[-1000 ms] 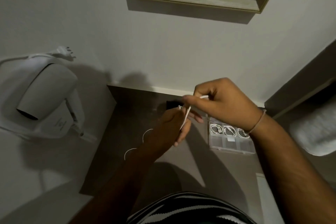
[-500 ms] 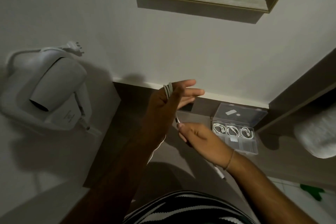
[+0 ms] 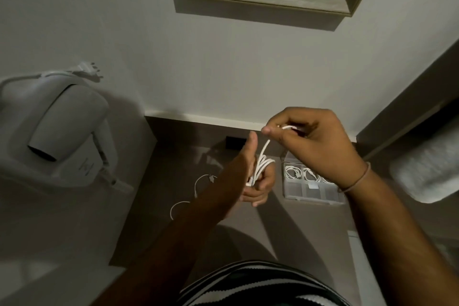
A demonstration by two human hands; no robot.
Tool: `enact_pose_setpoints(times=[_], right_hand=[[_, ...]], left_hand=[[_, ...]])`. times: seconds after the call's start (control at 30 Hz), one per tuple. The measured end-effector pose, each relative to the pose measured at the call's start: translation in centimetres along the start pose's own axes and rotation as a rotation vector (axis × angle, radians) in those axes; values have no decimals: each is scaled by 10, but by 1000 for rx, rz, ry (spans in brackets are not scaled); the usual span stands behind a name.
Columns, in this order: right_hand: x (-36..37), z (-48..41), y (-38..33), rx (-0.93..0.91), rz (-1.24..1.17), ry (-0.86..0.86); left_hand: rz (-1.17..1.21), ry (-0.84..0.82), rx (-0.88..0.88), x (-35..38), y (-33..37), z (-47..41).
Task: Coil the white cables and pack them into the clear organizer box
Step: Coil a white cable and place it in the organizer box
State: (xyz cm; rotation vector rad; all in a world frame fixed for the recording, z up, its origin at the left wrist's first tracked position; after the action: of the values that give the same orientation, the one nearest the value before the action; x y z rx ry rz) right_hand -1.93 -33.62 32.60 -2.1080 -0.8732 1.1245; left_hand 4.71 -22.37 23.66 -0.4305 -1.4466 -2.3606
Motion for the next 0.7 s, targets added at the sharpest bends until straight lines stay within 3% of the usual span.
enact_pose_setpoints(times=[0.13,0.23,0.4,0.53,0.7], right_hand=[[29,21,28,103,-139,192],[57,41,37,173,-209,297],[81,53,41,293,-334,385],[89,57,37,327,-382,340],[86,71,46,357,-273,357]], left_hand=[[236,-241,87,3,6,8],[345,-215,212,-8,8,13],[481,-318,325,-22,7,12],[505,-251,369,-34,11,13],[599,-5,269,-42,-19,7]])
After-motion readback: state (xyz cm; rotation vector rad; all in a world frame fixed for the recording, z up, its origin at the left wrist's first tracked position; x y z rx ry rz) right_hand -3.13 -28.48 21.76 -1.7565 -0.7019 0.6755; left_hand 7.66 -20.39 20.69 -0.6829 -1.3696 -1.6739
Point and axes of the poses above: each hand's wrist, its own z-axis away from the middle knuckle, its own x-axis out of the palm, y = z × x, the point moved 4 cm from there along -z, towards the middle knuckle, and after that the axes turned 12 degrees about -x, right-handed, at the moved point
